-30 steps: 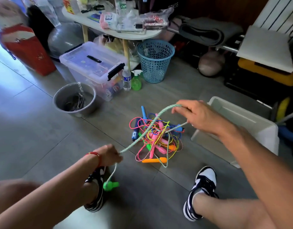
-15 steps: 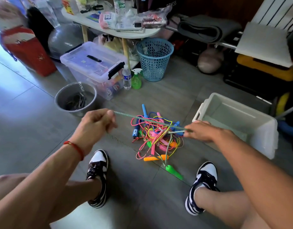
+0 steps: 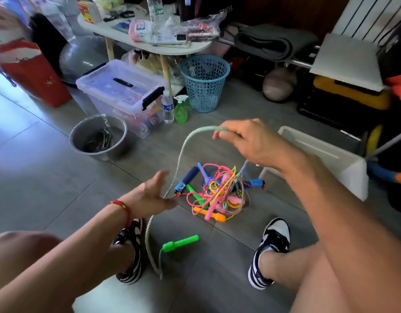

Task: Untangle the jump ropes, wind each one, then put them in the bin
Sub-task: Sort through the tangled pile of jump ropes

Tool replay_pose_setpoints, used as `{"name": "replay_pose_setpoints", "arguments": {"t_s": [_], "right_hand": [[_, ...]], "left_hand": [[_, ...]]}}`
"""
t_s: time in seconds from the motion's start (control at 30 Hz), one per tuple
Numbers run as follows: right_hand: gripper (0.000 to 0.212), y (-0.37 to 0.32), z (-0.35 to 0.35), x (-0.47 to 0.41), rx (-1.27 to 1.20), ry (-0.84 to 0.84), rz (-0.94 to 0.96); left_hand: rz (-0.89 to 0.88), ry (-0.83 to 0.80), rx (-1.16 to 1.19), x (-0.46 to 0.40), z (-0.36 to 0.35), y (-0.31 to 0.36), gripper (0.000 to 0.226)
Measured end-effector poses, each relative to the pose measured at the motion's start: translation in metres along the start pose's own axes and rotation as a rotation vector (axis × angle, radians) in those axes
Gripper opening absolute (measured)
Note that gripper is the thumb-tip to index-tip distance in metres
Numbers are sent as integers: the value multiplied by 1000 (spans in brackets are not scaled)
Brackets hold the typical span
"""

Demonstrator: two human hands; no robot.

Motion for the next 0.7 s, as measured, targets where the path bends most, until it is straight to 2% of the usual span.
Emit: {"name": "replay_pose_setpoints", "arguments": {"t_s": [0.03,0.07,0.1,0.13,0.2,0.27,0.37,0.47,0.57,0.63,0.7], "right_hand": [[21,0,-14,-1,30,-74,0],[23,2,-29,-2,67,-146,-1],[24,3,-42,-2,96,-209,-11],[25,4,-53,-1,112,-257,-23],[26,10,-63,-1,116,-312,-36],[29,28,-62,-1,121,-322,-76],[36,87,-66,11,140,-405,-238],[27,160,-77,37,170,-494,-403],[17,188,-71,39,167,-424,-485],[19,178,-48,22,88,-256,-441],[19,156,-16,6,21,-90,-357]], "left_hand": [[-114,116,84,0,5,15,108],[-226,199,159,1,9,31,114],[-309,240,209,3,11,46,107],[-366,255,243,4,11,58,88],[-407,258,149,2,10,71,39],[-439,356,47,4,23,75,41],[-387,564,186,7,68,61,40],[-256,744,429,7,105,28,34],[-33,866,680,6,123,-13,32],[89,835,561,-2,131,-32,26],[262,640,146,-21,128,-48,21]]}}
Point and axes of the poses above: each hand's wrist, its own x-axis away from the middle knuckle, its own z-axis out of the back of the hand, y = z × x, the point moved 7 cm from there along -x, towards the middle knuckle, and after that the axes turned 14 degrees about -x, right-handed, at the moved point
